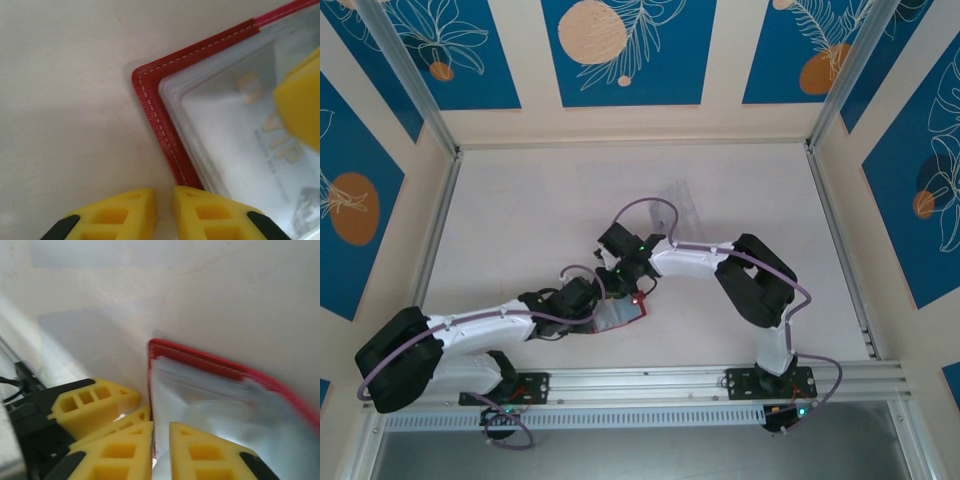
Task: Put the credit cards into the card holder
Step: Flip over the card slot in the card holder.
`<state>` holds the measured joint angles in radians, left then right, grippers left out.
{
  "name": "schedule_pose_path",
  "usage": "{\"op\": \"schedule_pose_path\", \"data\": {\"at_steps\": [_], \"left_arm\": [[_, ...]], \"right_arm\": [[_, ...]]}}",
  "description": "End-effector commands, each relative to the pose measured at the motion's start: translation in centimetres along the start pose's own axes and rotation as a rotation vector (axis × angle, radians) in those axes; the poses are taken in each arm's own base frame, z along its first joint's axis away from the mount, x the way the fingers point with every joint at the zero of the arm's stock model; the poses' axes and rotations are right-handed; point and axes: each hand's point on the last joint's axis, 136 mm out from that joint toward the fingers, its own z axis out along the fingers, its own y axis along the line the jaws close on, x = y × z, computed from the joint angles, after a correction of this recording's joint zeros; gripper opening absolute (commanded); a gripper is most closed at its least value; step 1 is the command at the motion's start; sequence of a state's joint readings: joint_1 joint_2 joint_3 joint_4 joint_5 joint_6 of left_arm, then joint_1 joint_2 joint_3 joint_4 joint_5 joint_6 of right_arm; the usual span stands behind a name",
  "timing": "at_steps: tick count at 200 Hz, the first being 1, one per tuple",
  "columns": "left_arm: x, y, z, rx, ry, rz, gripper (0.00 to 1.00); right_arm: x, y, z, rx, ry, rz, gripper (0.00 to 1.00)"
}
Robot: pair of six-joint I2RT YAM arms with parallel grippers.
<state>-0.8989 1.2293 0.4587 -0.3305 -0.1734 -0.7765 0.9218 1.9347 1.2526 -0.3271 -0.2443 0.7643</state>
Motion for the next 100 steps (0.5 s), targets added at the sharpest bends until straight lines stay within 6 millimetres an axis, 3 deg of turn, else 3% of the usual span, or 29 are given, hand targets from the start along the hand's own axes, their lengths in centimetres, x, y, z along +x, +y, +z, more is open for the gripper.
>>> {"op": "schedule_pose_path", "data": {"at_steps": [1,52,100], "left_arm": [[1.1,-0.9,2.0,0.060,0.020,0.004,0.19],[1.2,-0.6,1.8,0.060,0.017,-0.004,0.20],[1.1,-0.3,1.4,0.049,0.007,-0.008,0.22]], "right_arm": [[0.8,1.4,0.4,-0.084,0.044,-0.006,0.21],[1.1,1.5,-0.6,-0.086,0.046,-0.034,0.28],[0.8,2.3,-4.1,-0.057,-0.018,-0.128,0.34]]}}
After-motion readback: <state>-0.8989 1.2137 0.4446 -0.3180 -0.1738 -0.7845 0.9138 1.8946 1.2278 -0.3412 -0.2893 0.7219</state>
